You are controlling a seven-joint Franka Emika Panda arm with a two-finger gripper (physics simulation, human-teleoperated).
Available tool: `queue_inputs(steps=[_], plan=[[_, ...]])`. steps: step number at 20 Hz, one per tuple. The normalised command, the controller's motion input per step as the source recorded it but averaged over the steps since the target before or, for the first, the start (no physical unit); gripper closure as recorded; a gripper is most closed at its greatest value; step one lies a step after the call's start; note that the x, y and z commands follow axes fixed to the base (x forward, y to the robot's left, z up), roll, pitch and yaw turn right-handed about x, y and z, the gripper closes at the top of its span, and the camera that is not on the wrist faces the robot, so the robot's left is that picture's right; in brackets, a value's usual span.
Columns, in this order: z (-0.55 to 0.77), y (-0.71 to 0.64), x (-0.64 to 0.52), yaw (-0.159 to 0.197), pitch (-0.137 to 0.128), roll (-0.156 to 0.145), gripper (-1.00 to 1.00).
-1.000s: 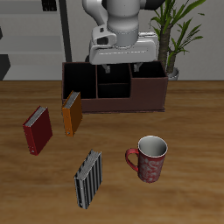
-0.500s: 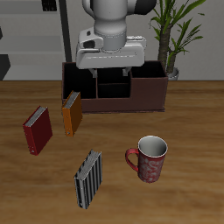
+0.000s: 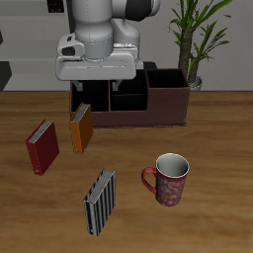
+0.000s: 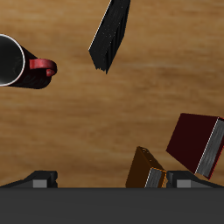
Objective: Place the red book into the back desk caddy's left compartment
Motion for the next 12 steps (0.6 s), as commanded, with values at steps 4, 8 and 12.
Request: queue_inputs(steps=[4,8,12], plan=[[-0.17,-0.51,0.02,-0.013,-0.024,0.018,-1.0],[-0.1,-0.34,-0.04,0.014,-0.009,-0.009,-1.0],[-0.14,-0.67,-0.05,-0.029,-0.023,-0.02,-1.0]])
